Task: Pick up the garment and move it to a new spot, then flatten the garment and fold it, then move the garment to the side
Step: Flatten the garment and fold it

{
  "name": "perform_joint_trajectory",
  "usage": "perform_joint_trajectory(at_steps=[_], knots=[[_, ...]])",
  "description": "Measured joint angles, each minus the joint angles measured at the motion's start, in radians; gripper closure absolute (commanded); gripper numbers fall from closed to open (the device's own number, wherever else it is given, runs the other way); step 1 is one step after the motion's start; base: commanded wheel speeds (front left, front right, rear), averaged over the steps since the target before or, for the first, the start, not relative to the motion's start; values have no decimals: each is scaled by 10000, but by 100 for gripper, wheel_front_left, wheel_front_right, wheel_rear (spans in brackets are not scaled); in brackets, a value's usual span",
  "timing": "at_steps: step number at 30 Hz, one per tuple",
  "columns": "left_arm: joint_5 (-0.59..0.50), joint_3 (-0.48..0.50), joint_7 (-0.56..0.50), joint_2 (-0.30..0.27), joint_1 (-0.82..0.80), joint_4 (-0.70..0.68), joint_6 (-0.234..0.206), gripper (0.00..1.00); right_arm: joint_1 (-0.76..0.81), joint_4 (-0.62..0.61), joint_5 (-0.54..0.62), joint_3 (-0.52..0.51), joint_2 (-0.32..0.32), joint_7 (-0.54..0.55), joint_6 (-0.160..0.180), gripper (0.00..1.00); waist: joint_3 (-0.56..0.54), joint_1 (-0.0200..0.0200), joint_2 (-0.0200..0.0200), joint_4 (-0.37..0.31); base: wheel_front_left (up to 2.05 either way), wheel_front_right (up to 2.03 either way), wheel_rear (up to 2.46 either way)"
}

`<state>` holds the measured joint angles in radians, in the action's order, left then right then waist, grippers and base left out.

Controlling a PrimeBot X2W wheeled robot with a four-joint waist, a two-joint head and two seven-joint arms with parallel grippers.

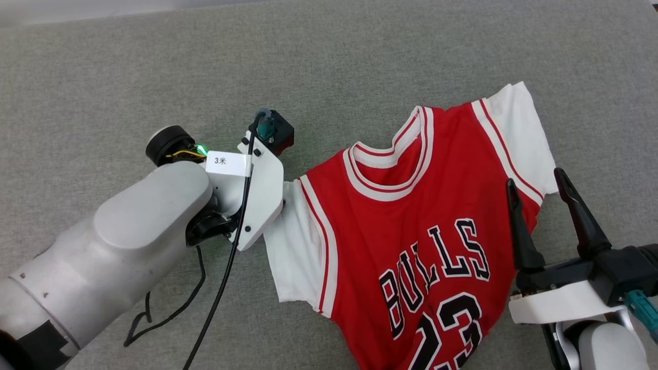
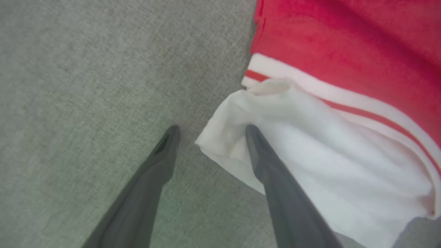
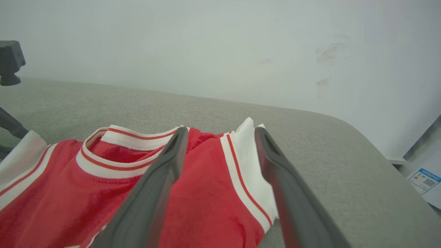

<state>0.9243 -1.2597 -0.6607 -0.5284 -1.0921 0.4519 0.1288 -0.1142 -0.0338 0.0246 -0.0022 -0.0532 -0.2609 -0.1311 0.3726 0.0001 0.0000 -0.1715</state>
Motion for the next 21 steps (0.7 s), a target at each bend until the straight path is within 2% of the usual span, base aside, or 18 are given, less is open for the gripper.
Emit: perform_joint_trajectory(at_steps=[1, 2, 3, 4, 8, 13, 21], knots=[[4, -2, -96, -33, 0, -52, 0, 0, -8, -2, -2, -8, 0, 0, 0, 0, 25, 0, 0, -27, 0, 0, 0], [-8, -2, -184, -67, -1, -119, -2, 75, -16, -2, -13, -17, 0, 0, 0, 0, 38, 0, 0, -48, 0, 0, 0], [-77, -15, -169, -104, 0, -182, -8, 75, -23, 0, -38, -36, 0, 0, 0, 0, 42, 0, 0, -54, 0, 0, 0], [-84, -35, -73, -115, 10, -201, -8, 100, -33, 6, -56, -56, 0, 0, 0, 0, 36, 0, 0, -49, 0, 0, 0], [-59, -140, 422, -63, 117, -276, 0, 100, -37, 71, -29, -146, 2, 0, 0, 0, -103, 0, 0, 56, 0, 0, 0], [157, -171, 2274, -117, 47, -29, 4, 100, 34, 171, 92, -332, 10, -6, 0, 0, -439, 0, 0, 326, 0, 0, 0], [690, 4, 4194, -886, 25, 474, 4, 100, 422, 370, 119, -679, 10, -13, 0, 0, -1039, 0, 0, 932, 0, 0, 0]])
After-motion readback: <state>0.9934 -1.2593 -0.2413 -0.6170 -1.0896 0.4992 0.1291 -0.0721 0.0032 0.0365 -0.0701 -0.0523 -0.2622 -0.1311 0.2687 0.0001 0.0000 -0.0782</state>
